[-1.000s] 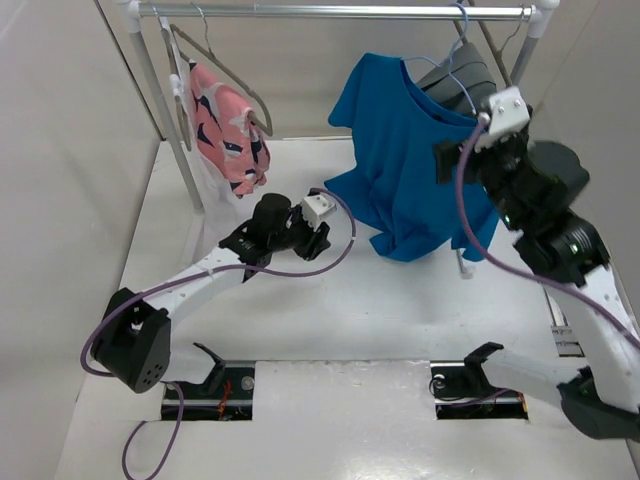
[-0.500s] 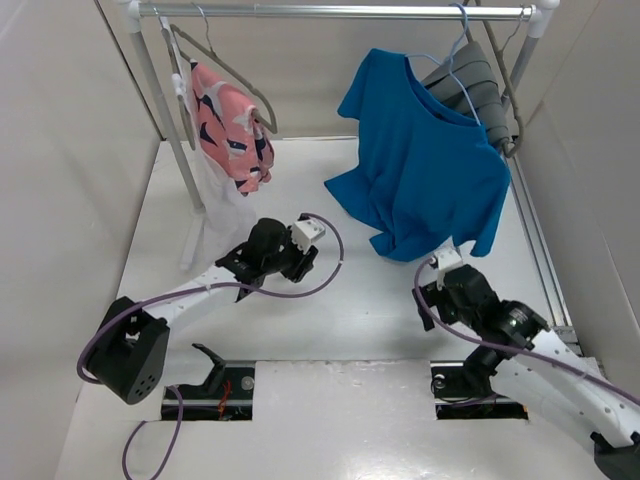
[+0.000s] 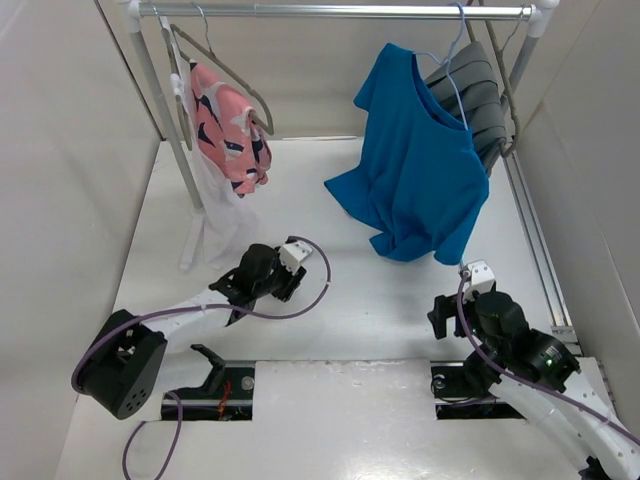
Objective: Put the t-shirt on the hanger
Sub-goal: Hang the hanger with tshirt onto the clothesline
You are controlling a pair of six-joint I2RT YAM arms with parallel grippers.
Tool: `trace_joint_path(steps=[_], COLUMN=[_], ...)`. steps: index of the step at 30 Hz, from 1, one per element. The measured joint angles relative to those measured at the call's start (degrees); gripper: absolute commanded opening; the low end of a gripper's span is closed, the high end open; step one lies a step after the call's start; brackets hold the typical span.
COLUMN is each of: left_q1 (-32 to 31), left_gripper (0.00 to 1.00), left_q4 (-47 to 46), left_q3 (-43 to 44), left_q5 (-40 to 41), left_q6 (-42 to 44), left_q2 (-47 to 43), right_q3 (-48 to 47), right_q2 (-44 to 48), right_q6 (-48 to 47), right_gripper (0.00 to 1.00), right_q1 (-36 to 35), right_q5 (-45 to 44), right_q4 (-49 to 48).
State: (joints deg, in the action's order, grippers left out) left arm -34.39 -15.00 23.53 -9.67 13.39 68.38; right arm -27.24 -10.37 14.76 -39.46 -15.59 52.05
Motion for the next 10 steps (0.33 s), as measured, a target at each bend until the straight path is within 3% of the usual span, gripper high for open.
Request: trace_joint_path(steps=[10], left_q1=[-0.04], left_gripper=[0.43], left_q4=[-3.17], left_q3=[-1.79], left_q5=[1.62], left_q6=[0.00], left_q2=[-2.67], right_q3=[-0.02], right_q2=[-0.98], right_q6=[-0.46], right_gripper=[1.00], right_q1=[0.00], right_q5=[-0.07], right_q4=[2.89])
